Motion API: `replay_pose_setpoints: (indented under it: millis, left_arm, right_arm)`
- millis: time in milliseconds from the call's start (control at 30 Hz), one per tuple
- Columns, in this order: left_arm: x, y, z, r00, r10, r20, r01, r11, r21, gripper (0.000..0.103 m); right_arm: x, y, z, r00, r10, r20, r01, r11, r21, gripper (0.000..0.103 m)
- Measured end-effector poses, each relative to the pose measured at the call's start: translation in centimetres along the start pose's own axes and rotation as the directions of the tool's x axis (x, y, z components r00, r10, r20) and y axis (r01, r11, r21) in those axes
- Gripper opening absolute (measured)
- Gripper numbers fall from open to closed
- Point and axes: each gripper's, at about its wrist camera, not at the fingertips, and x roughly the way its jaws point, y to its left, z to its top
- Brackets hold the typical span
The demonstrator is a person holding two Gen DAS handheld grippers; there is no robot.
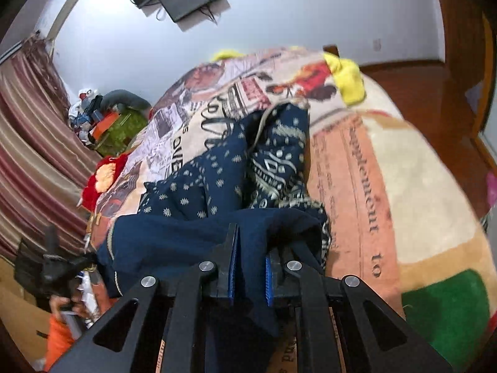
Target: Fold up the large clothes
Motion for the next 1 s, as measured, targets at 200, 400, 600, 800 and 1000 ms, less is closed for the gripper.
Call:
replay_pose_setpoints:
  millis: [200,400,600,800,1000]
  left_arm:
    - [-2.2,-0.7,0.6,0.988,0.135,0.079,-0.142,0.986,0.092,0.046]
    - [-5.5,0.3,0.1,0.988,0.12,0.094,-0.128,0.988,0.081,0.052]
    - [-6.8,0.7,-2.4,0.996,0.067,0.052,-0.071,0.994,0.081,0.054]
    - [-5.5,0.6,-4.8,1.0,-0.007,-0.029,0.008,0.998,0.06,0.054]
    - [-3.9,-0.1,-5.9,0.992,-0.089,-0.088,0.091,0.996,0.015,0.054]
  right_arm:
    - [-1.4,-1.5,0.6,0.999,0.028,-0.027,-0.026,0.996,0.083,0.01]
    - [-4.5,-0.4,0.2,1.0,0.006,0.025,-0.007,0.998,0.056,0.01]
    - [-6.9,1.3,-0.7,0.997,-0.035,0.071,0.035,0.999,-0.003,0.01]
    - [-9.5,1.8,-1.9,0.982,-0.116,0.146,0.12,0.993,-0.015,0.01]
    - [-11.5,0.1,-2.8,0.99,-0.071,0.123,0.064,0.996,0.058,0.01]
